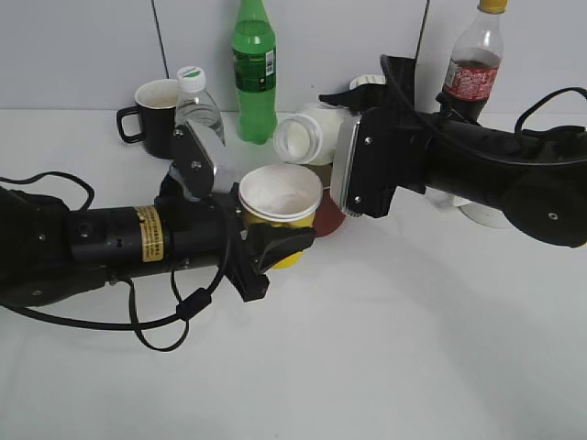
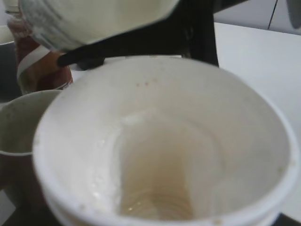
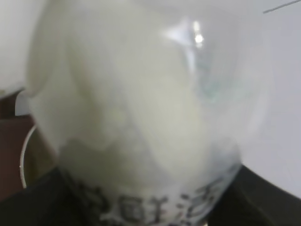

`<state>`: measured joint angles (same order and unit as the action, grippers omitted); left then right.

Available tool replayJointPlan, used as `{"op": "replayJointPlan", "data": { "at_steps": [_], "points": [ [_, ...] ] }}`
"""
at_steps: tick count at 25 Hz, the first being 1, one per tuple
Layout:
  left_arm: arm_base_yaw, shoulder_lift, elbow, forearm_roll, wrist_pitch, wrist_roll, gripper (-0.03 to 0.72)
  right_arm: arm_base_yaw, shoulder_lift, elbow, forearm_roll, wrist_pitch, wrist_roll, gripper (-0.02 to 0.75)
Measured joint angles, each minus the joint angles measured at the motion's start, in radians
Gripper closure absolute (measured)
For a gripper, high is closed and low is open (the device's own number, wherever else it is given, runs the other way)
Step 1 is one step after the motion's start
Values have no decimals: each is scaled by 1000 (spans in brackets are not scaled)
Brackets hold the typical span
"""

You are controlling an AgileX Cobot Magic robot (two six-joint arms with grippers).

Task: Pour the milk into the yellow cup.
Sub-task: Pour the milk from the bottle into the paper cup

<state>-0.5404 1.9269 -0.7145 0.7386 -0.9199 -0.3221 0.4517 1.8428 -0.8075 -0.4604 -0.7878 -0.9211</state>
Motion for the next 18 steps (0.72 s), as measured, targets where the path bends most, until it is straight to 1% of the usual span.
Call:
{"op": "replayJointPlan", "data": {
  "at_steps": [8, 13, 18],
  "points": [
    [0, 0, -1, 13, -19, 0, 331, 0, 0, 0, 0, -1, -84, 299],
    [0, 0, -1, 47, -20, 0, 332, 0, 0, 0, 0, -1, -129, 299],
    [0, 0, -1, 55, -20, 0, 333, 0, 0, 0, 0, -1, -144, 299]
  ]
}}
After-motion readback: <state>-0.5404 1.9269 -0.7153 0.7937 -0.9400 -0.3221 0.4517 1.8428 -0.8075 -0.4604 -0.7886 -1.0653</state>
